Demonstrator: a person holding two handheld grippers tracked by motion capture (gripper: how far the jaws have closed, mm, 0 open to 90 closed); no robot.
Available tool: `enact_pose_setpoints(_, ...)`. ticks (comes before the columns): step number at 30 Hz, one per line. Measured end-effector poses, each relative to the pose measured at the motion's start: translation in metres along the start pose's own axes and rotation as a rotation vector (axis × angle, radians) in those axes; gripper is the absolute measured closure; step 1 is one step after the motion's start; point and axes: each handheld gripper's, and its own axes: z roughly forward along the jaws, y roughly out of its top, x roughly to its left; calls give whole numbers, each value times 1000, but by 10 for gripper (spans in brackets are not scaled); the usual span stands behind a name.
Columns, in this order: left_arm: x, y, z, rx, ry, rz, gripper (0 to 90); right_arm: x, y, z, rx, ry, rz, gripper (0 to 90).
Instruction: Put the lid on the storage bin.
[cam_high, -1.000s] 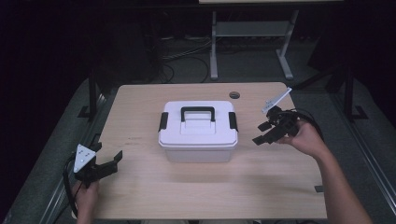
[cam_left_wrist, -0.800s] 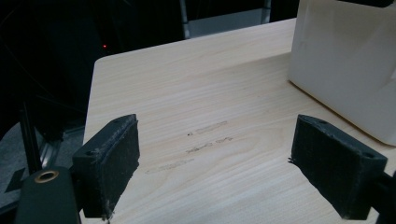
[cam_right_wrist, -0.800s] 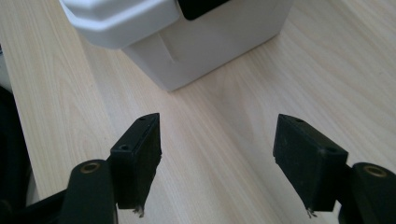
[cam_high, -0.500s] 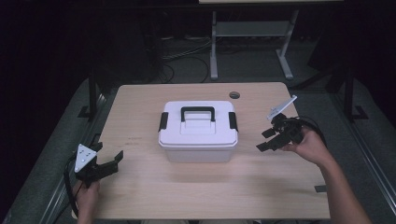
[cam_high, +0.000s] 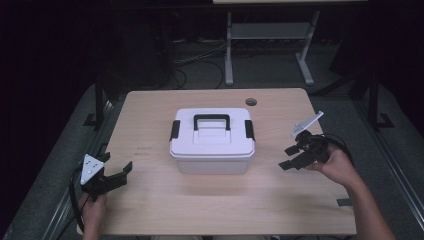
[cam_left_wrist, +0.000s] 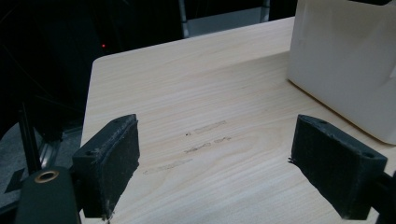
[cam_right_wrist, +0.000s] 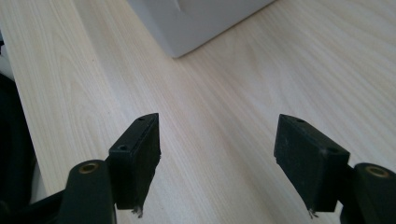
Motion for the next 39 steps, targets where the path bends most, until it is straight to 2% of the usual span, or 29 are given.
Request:
enact_pose_setpoints(18, -2, 0, 1, -1, -3, 4, 147, 0, -31, 5, -19, 2, 48, 303)
enact_pose_setpoints(39, -5, 2, 0, -3, -3, 15, 147, 6, -56, 3, -55, 7, 91, 295)
